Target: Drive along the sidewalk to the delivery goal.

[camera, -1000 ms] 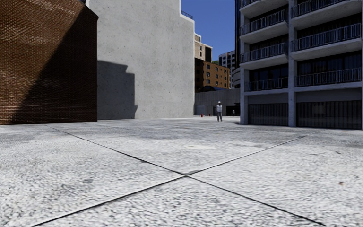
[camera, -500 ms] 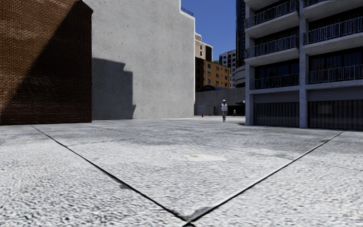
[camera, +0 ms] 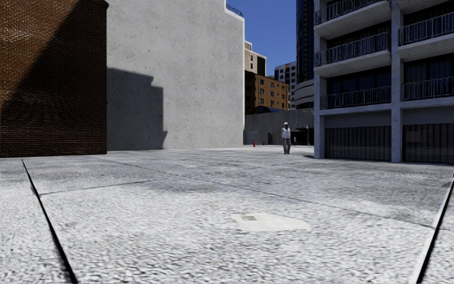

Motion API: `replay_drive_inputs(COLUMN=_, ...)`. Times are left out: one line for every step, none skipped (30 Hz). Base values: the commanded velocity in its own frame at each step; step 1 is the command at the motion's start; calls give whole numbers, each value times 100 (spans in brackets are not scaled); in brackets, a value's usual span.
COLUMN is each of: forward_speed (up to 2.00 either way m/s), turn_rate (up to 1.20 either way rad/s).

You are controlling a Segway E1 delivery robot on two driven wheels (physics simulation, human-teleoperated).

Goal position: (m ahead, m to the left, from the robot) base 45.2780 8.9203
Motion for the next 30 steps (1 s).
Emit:
replay_drive_inputs(forward_speed=200, turn_rate=0)
replay_drive_inputs(forward_speed=200, turn_rate=0)
replay_drive_inputs(forward_speed=200, turn_rate=0)
replay_drive_inputs(forward_speed=200, turn_rate=0)
replay_drive_inputs(forward_speed=200, turn_rate=0)
replay_drive_inputs(forward_speed=200, turn_rate=0)
replay_drive_inputs(forward_speed=200, turn_rate=0)
replay_drive_inputs(forward_speed=200, turn_rate=0)
replay_drive_inputs(forward_speed=200, turn_rate=0)
replay_drive_inputs(forward_speed=200, turn_rate=0)
replay_drive_inputs(forward_speed=200, turn_rate=0)
replay_drive_inputs(forward_speed=200, turn_rate=0)
replay_drive_inputs(forward_speed=200, turn_rate=0)
replay_drive_inputs(forward_speed=200, turn_rate=0)
replay_drive_inputs(forward_speed=200, turn_rate=0)
replay_drive_inputs(forward_speed=200, turn_rate=0)
replay_drive_inputs(forward_speed=200, turn_rate=0)
replay_drive_inputs(forward_speed=200, turn_rate=0)
replay_drive_inputs(forward_speed=200, turn_rate=0)
replay_drive_inputs(forward_speed=200, turn_rate=0)
replay_drive_inputs(forward_speed=200, turn_rate=0)
replay_drive_inputs(forward_speed=200, turn_rate=0)
replay_drive_inputs(forward_speed=200, turn_rate=0)
replay_drive_inputs(forward_speed=200, turn_rate=0)
replay_drive_inputs(forward_speed=200, turn_rate=0)
replay_drive_inputs(forward_speed=200, turn_rate=0)
replay_drive_inputs(forward_speed=200, turn_rate=0)
replay_drive_inputs(forward_speed=200, turn_rate=0)
replay_drive_inputs(forward_speed=200, turn_rate=0)
replay_drive_inputs(forward_speed=200, turn_rate=0)
